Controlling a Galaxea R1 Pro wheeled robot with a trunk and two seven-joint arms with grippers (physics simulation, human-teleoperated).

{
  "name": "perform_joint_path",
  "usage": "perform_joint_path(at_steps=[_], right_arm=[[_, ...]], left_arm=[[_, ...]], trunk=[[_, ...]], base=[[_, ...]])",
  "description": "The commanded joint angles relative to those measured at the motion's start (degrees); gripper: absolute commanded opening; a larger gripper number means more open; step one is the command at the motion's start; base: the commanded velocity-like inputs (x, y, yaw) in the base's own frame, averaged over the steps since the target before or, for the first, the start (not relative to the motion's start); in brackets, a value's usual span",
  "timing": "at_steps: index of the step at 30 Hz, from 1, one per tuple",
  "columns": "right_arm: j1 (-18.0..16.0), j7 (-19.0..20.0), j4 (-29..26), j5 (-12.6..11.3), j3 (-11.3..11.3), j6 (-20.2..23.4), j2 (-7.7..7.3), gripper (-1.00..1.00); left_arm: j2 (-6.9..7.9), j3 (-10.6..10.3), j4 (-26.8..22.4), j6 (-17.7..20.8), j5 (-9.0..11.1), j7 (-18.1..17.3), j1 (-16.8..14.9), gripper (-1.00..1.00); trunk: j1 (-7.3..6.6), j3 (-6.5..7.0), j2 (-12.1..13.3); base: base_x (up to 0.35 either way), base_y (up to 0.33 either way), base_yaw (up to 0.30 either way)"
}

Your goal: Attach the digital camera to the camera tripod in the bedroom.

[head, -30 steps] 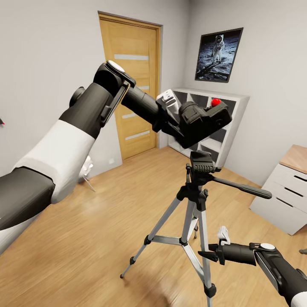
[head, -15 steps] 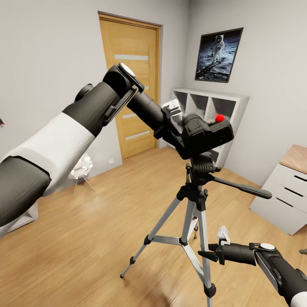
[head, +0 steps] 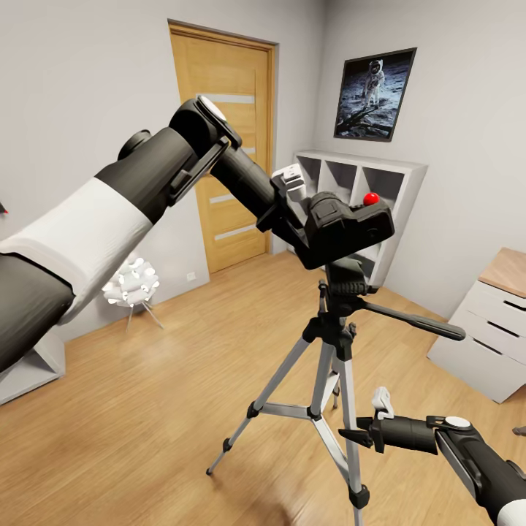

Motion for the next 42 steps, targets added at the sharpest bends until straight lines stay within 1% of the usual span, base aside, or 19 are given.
perform_joint_path(at_steps=[1, 6, 7, 8, 15, 19, 24, 30, 35, 36, 42], right_arm=[[0.0, -0.2, 0.1, -0.4, 0.4, 0.6, -0.06, -1.0], [0.0, -0.6, 0.2, -0.4, 0.4, 0.6, -0.01, -1.0], [0.0, -0.6, 0.1, -0.4, 0.4, 0.6, -0.01, -1.0], [0.0, -0.6, 0.2, -0.4, 0.3, 0.6, -0.01, -1.0], [-0.1, -0.7, 0.2, -0.3, 0.4, 0.6, 0.3, -1.0], [-0.1, -0.7, 0.2, -0.3, 0.4, 0.6, 0.33, -1.0], [-0.1, -0.7, 0.2, -0.3, 0.4, 0.6, 0.38, -1.0], [-0.1, -1.5, 0.2, -0.3, 0.4, 0.6, 0.7, -1.0], [-0.3, -1.8, 0.2, -0.3, 0.4, 0.6, 0.77, -1.0], [-0.3, -1.8, 0.2, -0.3, 0.4, 0.6, 0.78, -1.0], [-0.3, -1.8, 0.2, -0.3, 0.4, 0.6, 0.79, -1.0]], left_arm=[[0.0, -0.2, 0.2, 0.6, 0.2, -0.2, -0.2, -1.0], [-0.02, -0.8, 0.9, 0.6, 0.3, -0.2, -1.6, -1.0], [-0.04, -1.1, 1.2, 0.6, 0.3, -0.2, -2.0, -1.0], [-0.1, -2.1, 1.8, 0.6, 0.4, -0.2, -2.7, -1.0], [-0.6, -4.4, 3.5, 0.5, 2.5, -0.2, -4.8, -1.0], [-0.68, -4.9, 4.0, 0.5, 2.7, -0.2, -5.4, -1.0], [-0.72, -6.2, 4.3, 0.5, 2.8, -0.2, -6.0, -1.0], [-0.72, -7.0, 4.6, 0.5, 4.1, -0.2, -6.6, -1.0], [-0.8, -8.8, 5.1, 0.5, 4.9, -0.2, -7.0, -1.0], [-1.0, -9.5, 5.2, 0.4, 5.3, -0.2, -7.2, -1.0], [-1.17, -10.7, 5.6, 0.4, 5.5, -0.2, -7.3, -1.0]], trunk=[[0.04, -0.13, -0.1], [0.04, -0.13, -0.1], [0.04, -0.13, -0.1], [0.04, -0.13, -0.1], [0.04, -0.13, -0.1], [0.04, -0.13, -0.1], [0.04, -0.13, -0.1], [0.04, -0.13, -0.1], [0.04, -0.13, -0.1], [0.04, -0.13, -0.1], [0.04, -0.13, -0.1]], base=[[0.0, 0.0, 0.0], [0.0, 0.0, 0.0], [0.0, 0.0, 0.0], [0.0, 0.0, 0.0], [0.0, 0.0, 0.0], [0.0, 0.0, 0.0], [0.0, 0.0, 0.0], [0.0, 0.0, 0.0], [0.0, 0.0, 0.0], [0.0, 0.0, 0.0], [0.0, 0.0, 0.0]])
